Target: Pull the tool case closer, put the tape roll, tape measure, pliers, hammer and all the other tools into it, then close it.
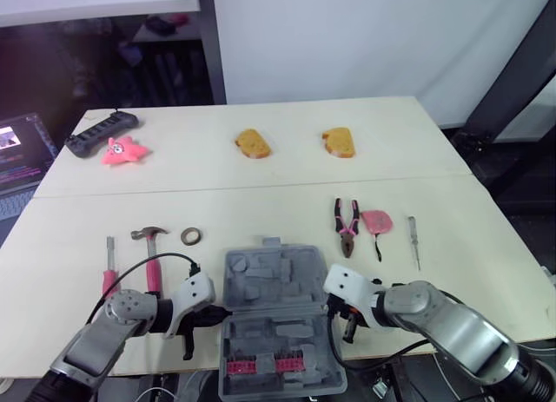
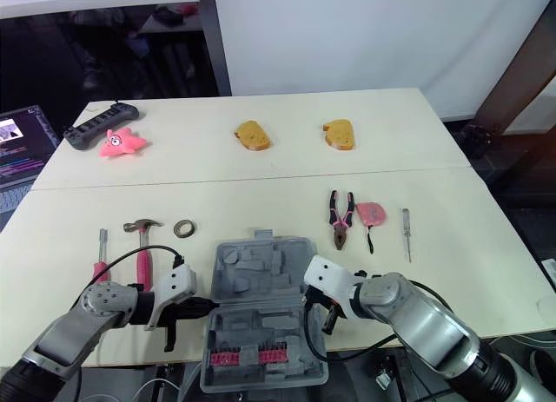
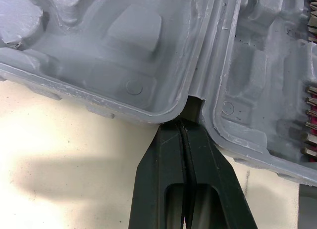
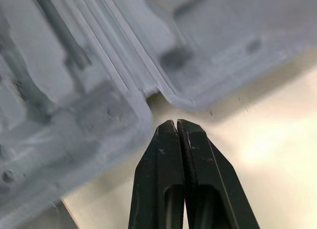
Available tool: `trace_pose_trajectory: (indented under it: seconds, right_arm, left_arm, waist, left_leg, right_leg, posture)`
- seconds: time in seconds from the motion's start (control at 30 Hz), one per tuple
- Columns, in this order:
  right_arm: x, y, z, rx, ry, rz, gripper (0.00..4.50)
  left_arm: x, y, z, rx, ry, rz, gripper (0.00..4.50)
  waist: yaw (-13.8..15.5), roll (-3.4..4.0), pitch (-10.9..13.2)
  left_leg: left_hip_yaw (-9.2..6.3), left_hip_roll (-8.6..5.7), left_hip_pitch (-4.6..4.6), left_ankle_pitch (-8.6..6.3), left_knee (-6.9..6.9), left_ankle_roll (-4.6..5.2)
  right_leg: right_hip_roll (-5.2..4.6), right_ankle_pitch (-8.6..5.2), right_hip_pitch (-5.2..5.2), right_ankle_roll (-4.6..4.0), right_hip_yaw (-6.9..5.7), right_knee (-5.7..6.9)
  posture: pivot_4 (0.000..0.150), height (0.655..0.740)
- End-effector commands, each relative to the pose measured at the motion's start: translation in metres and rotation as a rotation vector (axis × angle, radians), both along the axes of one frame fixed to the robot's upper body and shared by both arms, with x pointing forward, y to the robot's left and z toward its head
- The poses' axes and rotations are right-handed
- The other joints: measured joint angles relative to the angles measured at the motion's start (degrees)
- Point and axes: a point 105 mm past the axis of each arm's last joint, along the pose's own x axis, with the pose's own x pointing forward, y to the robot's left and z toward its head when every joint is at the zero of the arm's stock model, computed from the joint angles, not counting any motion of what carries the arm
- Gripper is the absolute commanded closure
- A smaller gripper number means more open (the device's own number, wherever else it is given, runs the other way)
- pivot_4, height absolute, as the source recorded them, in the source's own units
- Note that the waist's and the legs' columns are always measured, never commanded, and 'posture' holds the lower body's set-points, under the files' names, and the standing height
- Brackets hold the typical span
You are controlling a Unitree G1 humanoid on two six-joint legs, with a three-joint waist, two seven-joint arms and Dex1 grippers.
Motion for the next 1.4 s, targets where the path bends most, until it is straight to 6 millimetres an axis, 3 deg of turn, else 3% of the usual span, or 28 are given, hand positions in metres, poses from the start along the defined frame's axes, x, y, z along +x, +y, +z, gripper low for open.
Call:
trace_pose_trajectory:
  seconds: [0.03, 0.1, 0.17, 0.23, 0.3, 0.4, 0.53, 0.6, 0.7, 0.83, 0.9, 0.93, 1.17, 1.3, 1.4]
  right_arm:
    - [0.002, -0.02, 0.02, 0.019, -0.054, -0.031, 4.41]
    - [-0.001, -0.028, 0.028, 0.043, -0.068, -0.041, 4.41]
    - [-0.003, -0.048, 0.042, 0.106, -0.082, -0.13, 4.41]
    - [-0.014, -0.094, 0.072, 0.215, -0.148, -0.27, 4.41]
    - [-0.033, -0.123, 0.091, 0.291, -0.208, -0.339, 4.41]
    - [-0.06, -0.143, 0.104, 0.336, -0.226, -0.387, 4.41]
    - [-0.079, -0.167, 0.116, 0.385, -0.271, -0.485, 4.41]
    - [-0.09, -0.18, 0.115, 0.391, -0.266, -0.533, 3.88]
    - [-0.098, -0.192, 0.116, 0.397, -0.282, -0.576, 2.72]
    - [-0.111, -0.213, 0.117, 0.371, -0.313, -0.64, 0.7]
    - [-0.118, -0.222, 0.117, 0.362, -0.317, -0.669, 0.0]
    - [-0.121, -0.227, 0.115, 0.353, -0.317, -0.687, 0.0]
    - [-0.121, -0.232, 0.104, 0.359, -0.304, -0.709, 0.0]
    - [-0.1, -0.199, 0.098, 0.42, -0.293, -0.618, 0.0]
    - [-0.086, -0.174, 0.099, 0.461, -0.301, -0.553, 0.0]
  left_arm:
    - [0.004, 0.028, 0.0, 0.042, 0.018, 0.098, 4.46]
    - [0.005, 0.036, 0.007, 0.033, 0.007, 0.133, 4.46]
    - [0.01, 0.055, 0.022, 0.006, -0.014, 0.218, 4.46]
    - [0.009, 0.096, 0.061, -0.082, -0.03, 0.338, 4.46]
    - [0.006, 0.128, 0.089, -0.15, -0.051, 0.438, 4.46]
    - [0.002, 0.18, 0.106, -0.125, -0.091, 0.603, 4.46]
    - [-0.004, 0.24, 0.115, -0.084, -0.16, 0.821, 4.46]
    - [-0.017, 0.278, 0.111, -0.04, -0.171, 0.948, 4.5]
    - [-0.031, 0.306, 0.105, 0.013, -0.172, 1.047, 3.66]
    - [-0.051, 0.334, 0.108, 0.047, -0.193, 1.168, 1.63]
    - [-0.061, 0.344, 0.109, 0.066, -0.199, 1.217, 0.7]
    - [-0.067, 0.348, 0.11, 0.074, -0.196, 1.238, 0.11]
    - [-0.067, 0.347, 0.103, 0.067, -0.184, 1.228, 0.04]
    - [-0.039, 0.31, 0.08, 0.014, -0.13, 1.031, 0.04]
    - [-0.011, 0.272, 0.079, -0.047, -0.137, 0.862, 0.04]
  waist:
    - [0.0, 0.02, 0.0]
    - [-0.1, 0.01, 0.0]
    - [-0.2, 0.01, 0.0]
    - [0.0, -0.08, 0.0]
    - [0.3, -0.11, 0.0]
    - [0.6, -0.06, 0.0]
    - [-0.3, 0.07, 0.0]
    - [-0.5, -0.12, 0.0]
    - [-0.5, -0.27, 0.0]
    - [-0.1, -0.39, -0.1]
    - [0.0, -0.52, -0.2]
    - [0.0, -0.55, -0.2]
    - [0.0, -0.53, -0.4]
    - [0.0, -0.27, -0.5]
    - [0.0, -0.13, -0.6]
  left_leg:
    - [0.0, 0.0, -0.01, 0.0, 0.0, 0.0]
    - [-0.01, 0.01, 0.0, 0.0, 0.0, 0.0]
    - [0.0, 0.03, 0.05, -0.02, -0.01, 0.04]
    - [-0.02, 0.05, 0.06, -0.06, 0.0, 0.1]
    - [-0.03, 0.05, -0.03, -0.12, 0.02, 0.21]
    - [0.02, 0.04, 0.14, -0.12, 0.06, 0.22]
    - [0.17, 0.09, 1.09, -0.2, -0.13, 0.32]
    - [0.22, 0.15, 1.12, -0.2, -0.15, 0.32]
    - [0.23, 0.2, 1.1, -0.23, -0.2, 0.37]
    - [0.32, 0.17, 1.07, -0.24, -0.17, 0.38]
    - [0.31, 0.18, 1.07, -0.25, -0.18, 0.37]
    - [0.3, 0.18, 1.06, -0.25, -0.19, 0.37]
    - [0.33, 0.22, 1.09, -0.25, -0.2, 0.36]
    - [0.33, 0.22, 1.09, -0.25, -0.21, 0.36]
    - [0.38, 0.2, 1.06, -0.25, -0.2, 0.36]
  right_leg:
    - [0.0, 0.0, 0.0, 0.0, 0.0, 0.02]
    - [0.01, 0.0, 0.0, 0.0, -0.01, 0.03]
    - [0.07, 0.0, -0.01, -0.01, 0.01, 0.07]
    - [0.09, -0.01, -0.03, -0.01, 0.0, 0.21]
    - [0.09, -0.02, -0.1, -0.02, -0.03, 0.31]
    - [0.06, -0.04, 0.11, -0.03, -0.06, 0.24]
    - [0.06, -0.52, 1.02, -0.17, 0.02, -0.04]
    - [0.1, -0.54, 1.0, -0.16, 0.05, -0.04]
    - [0.15, -0.43, 0.94, -0.41, 0.04, -0.04]
    - [0.02, -0.43, 0.94, -0.4, 0.08, -0.07]
    - [0.01, -0.43, 0.94, -0.4, 0.07, -0.07]
    - [0.01, -0.44, 0.94, -0.39, 0.07, -0.07]
    - [-0.05, -0.44, 0.96, -0.39, 0.07, -0.07]
    - [-0.04, -0.43, 0.97, -0.4, 0.08, -0.07]
    - [-0.06, -0.42, 0.97, -0.38, 0.14, -0.06]
  posture:
    - [0.15, 0.74]
    - [0.15, 0.74]
    - [0.15, 0.74]
    - [0.15, 0.74]
    - [0.15, 0.74]
    - [0.15, 0.74]
    - [0.15, 0.74]
    - [0.15, 0.74]
    - [0.15, 0.74]
    - [0.15, 0.74]
    - [0.15, 0.74]
    - [0.15, 0.74]
    - [0.15, 0.74]
    - [0.15, 0.74]
    - [0.15, 0.74]
